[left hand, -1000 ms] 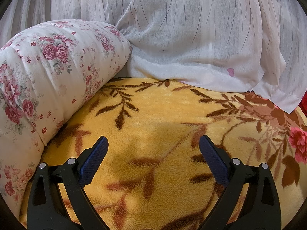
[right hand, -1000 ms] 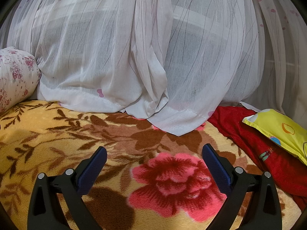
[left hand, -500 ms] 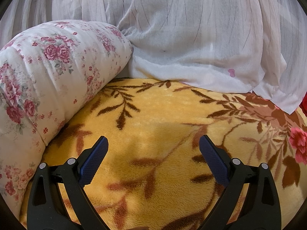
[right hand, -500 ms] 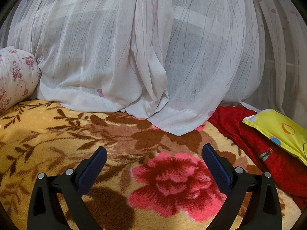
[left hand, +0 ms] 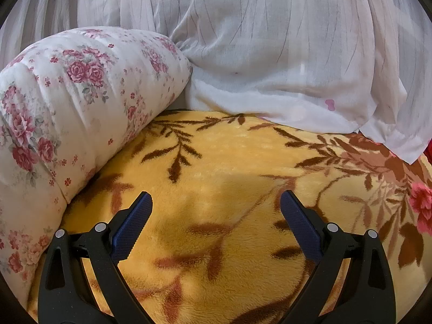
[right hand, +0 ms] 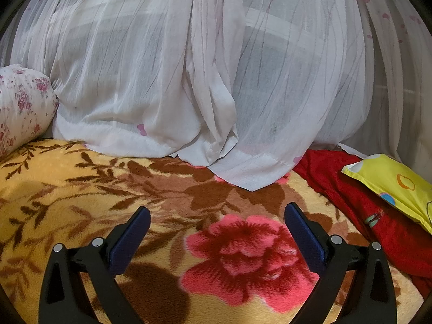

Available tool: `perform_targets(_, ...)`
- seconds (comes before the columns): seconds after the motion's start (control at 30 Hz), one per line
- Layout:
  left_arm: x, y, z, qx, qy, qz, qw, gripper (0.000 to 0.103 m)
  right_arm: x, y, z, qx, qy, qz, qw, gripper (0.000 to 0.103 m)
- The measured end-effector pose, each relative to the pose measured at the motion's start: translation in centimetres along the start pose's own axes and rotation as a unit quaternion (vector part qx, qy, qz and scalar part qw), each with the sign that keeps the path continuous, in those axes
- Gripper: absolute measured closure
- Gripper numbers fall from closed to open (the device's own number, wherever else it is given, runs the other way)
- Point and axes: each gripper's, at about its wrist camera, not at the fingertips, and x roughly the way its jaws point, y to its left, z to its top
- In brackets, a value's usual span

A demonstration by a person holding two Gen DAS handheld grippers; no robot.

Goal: Collect trash

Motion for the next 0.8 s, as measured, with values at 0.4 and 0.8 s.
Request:
perform_targets(0.4, -0.15, -0.29, 0.07, 0.006, -0.002, 0.003, 1.0, 0.01, -0.02, 0.01, -0.13, 0.0, 0.0, 0.0, 1.0, 0.005)
perform_targets(0.8, -0.04, -0.37, 0.02, 0.007, -0.001, 0.003, 1.0, 0.01, 0.02, 0.01, -0.06, 0.0, 0.0, 0.001, 1.0, 0.005)
